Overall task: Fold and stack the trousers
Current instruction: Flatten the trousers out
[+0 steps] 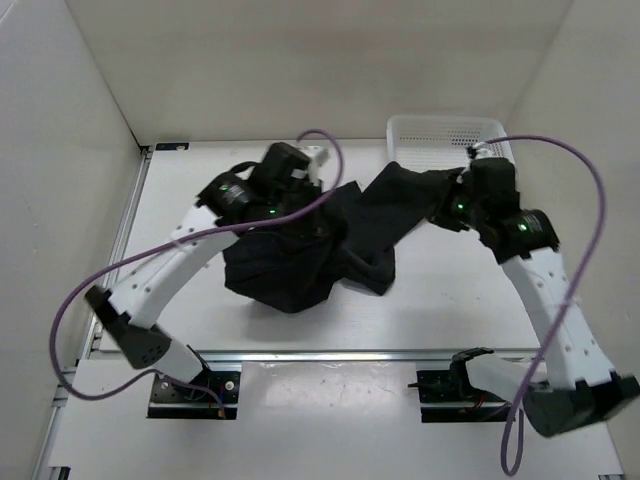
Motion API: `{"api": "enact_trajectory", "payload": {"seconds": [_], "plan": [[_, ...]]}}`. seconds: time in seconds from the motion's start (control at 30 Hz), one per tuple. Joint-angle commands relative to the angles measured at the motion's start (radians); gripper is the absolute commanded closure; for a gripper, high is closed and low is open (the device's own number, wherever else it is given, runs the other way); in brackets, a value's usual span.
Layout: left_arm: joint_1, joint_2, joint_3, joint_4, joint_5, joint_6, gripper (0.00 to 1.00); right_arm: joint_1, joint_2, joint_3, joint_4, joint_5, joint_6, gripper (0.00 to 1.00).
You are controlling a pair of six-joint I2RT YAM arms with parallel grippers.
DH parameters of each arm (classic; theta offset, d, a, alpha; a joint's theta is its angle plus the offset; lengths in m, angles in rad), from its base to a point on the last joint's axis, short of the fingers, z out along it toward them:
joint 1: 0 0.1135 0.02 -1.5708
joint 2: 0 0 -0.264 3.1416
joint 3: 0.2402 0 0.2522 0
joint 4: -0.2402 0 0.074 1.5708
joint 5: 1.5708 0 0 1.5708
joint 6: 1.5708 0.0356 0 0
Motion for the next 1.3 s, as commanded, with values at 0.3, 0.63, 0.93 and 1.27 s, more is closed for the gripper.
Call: {"api": "enact_trajectory", "payload": {"seconds": [0.3,0.63,0.93,1.27], "plan": [[-0.179,0.144,0.373,0.014,-0.050,-0.014,0.00,-0.146,-0.336,0.042,-0.254,0.279,-0.053,0.42],[0.246,-0.093,-0.223,0.138,0.043,-0.037,0.33,-0.053,-0.354,-0.211,-0.192,-0.049,-0.003,0.11],[0.223,0.040,-0.379,0.221,0.052,-0.057,0.02,0.363,-0.366,-0.323,-0.213,0.081,0.221,0.08],[0.184,0.230,-0.314,0.221,0.120,0.006,0.01,0.741,-0.265,-0.333,-0.357,0.317,0.604,0.18]]}}
